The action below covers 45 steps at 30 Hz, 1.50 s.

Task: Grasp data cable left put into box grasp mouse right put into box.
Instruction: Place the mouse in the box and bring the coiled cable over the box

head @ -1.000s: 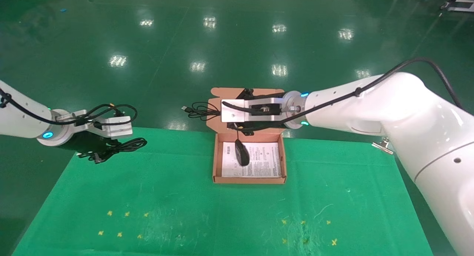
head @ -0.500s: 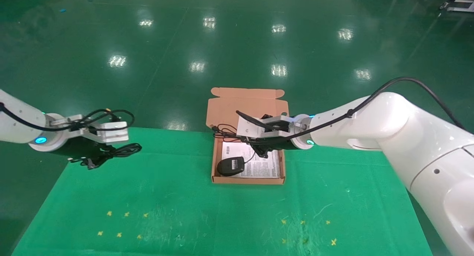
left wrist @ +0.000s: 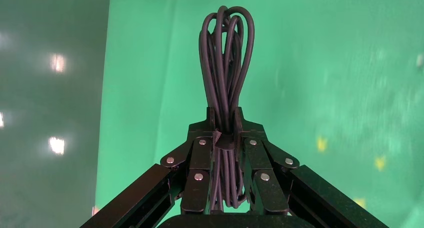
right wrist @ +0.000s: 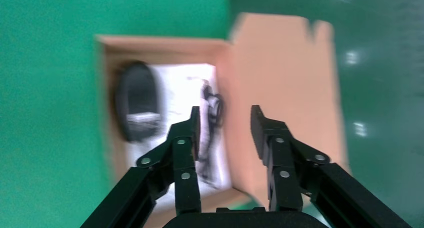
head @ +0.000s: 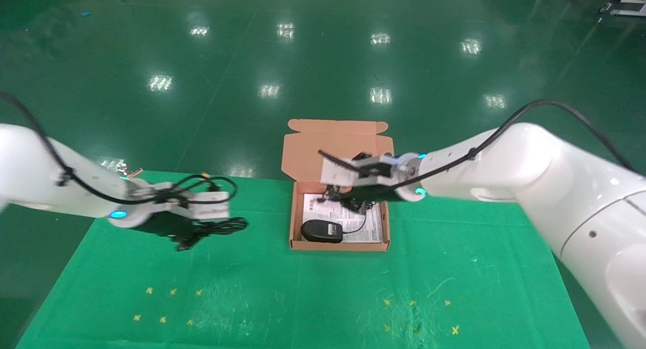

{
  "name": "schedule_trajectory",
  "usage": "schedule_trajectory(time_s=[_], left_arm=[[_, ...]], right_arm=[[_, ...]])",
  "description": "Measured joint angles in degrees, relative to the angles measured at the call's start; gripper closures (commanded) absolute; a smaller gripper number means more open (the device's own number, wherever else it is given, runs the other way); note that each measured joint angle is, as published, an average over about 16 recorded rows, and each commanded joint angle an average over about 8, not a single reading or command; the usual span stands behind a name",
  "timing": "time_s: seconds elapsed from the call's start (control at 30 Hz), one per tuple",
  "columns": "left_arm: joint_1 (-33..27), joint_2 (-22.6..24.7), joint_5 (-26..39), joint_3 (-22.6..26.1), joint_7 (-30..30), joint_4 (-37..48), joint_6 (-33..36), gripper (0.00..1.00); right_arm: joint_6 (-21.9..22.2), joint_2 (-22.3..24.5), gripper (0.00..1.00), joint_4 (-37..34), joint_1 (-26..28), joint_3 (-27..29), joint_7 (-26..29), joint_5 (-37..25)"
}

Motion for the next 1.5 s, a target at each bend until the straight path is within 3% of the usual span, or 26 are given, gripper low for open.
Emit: schedule_trajectory(time_s=[0.47,0.93,1.2,1.5], left_arm=[[0.69,12.18,-7.52,-1.61,15.58,12.14,-14.96,1.00],[1.38,14.03,-19.93,3.59,22.47,10.32,-23.39,1.00],[1.48,14.07,-24.80,6.17,23.63,9.51,-25.75,0.03],[1.52,14.02,-25.68,6.61,23.93,9.49,-26.21,0.00]], right_arm=[[2.62,1.49,0.00,-8.98,6.03,-1.26,-4.38,-0.16],[1.33,2.99,0.00,-14.34,9.14,-0.11,-8.72,1.49],[0.98,2.97,0.00,-15.58,9.55,0.35,-9.95,2.20],[0.95,2.93,0.00,-15.81,9.64,0.44,-10.14,2.35]])
